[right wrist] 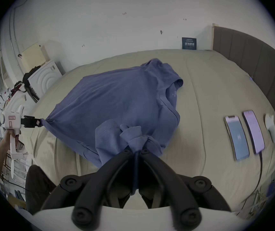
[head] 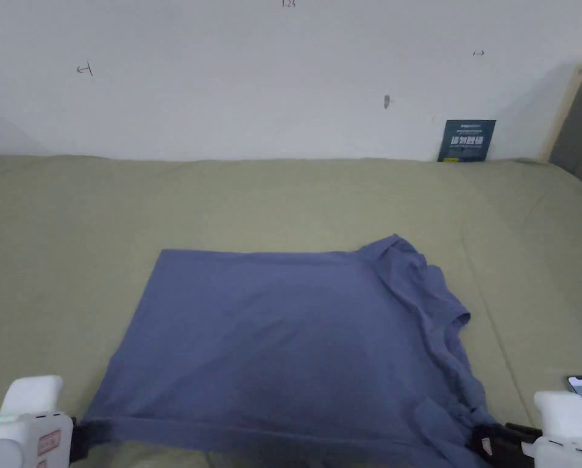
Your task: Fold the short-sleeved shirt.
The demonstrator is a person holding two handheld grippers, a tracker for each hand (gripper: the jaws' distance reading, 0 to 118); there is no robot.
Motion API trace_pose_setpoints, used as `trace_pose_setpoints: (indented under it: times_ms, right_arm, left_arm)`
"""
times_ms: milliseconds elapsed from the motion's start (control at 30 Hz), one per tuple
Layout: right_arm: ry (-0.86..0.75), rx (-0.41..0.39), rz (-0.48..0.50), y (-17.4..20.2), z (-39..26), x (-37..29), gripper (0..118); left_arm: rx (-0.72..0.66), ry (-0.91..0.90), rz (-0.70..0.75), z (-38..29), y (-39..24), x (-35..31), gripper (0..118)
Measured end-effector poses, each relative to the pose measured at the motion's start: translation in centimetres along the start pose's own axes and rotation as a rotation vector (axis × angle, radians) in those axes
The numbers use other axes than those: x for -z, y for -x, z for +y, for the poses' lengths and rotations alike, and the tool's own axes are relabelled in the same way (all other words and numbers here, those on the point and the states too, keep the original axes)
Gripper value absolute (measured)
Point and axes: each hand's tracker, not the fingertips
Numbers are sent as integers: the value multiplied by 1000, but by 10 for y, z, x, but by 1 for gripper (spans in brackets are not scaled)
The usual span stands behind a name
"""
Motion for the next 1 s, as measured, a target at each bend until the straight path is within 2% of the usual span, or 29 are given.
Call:
trace_pose_setpoints:
  times_ms: [100, 233, 433, 533, 567, 600, 633, 667, 700, 733, 800, 933, 967, 1000]
  right_arm:
    - [11, -8, -2, -1, -22, -17, 6]
    - [27, 38, -3, -11, -36, -17, 6]
    - [76, 15, -14, -9, -43, -15, 6]
    - [98, 6, -28, -4, -44, -14, 9]
    - [114, 18, -24, -5, -43, -11, 31]
    - [135, 35, -33, -4, -43, -10, 67]
    - [150, 42, -41, -5, -42, -9, 107]
    - [168, 47, -49, -14, -35, -13, 116]
    - [154, 52, -53, -15, -34, -16, 114]
    - [92, 64, -68, -18, -33, -23, 113]
    - [105, 95, -72, -27, -25, -30, 114]
    - [28, 135, -105, -27, -23, -30, 114]
    - [8, 139, -119, -24, -23, -28, 112]
    - [-36, 135, -119, -21, -21, -33, 105]
  left_arm:
    - [-8, 4, -28, -27, 4, -24, 2]
    - [-22, 20, -49, -51, 6, -34, 2]
    - [36, 32, -11, -62, 0, -38, 2]
    - [11, 45, -22, -61, -1, -35, 2]
    - [7, 54, -25, -61, -2, -32, 15]
    - [6, 58, -27, -61, -2, -31, 53]
    - [-3, 69, -42, -60, 0, -28, 103]
    - [-2, 81, -38, -60, 0, -26, 116]
    - [-20, 92, -45, -52, 3, -40, 113]
    - [-59, 32, -58, -53, 4, -60, 114]
    - [-47, 60, -64, -66, 19, -33, 115]
    - [-78, -1, -63, -59, 7, -63, 114]
    - [-79, -29, -65, -59, 6, -69, 113]
    - [-87, -61, -66, -59, 6, -76, 108]
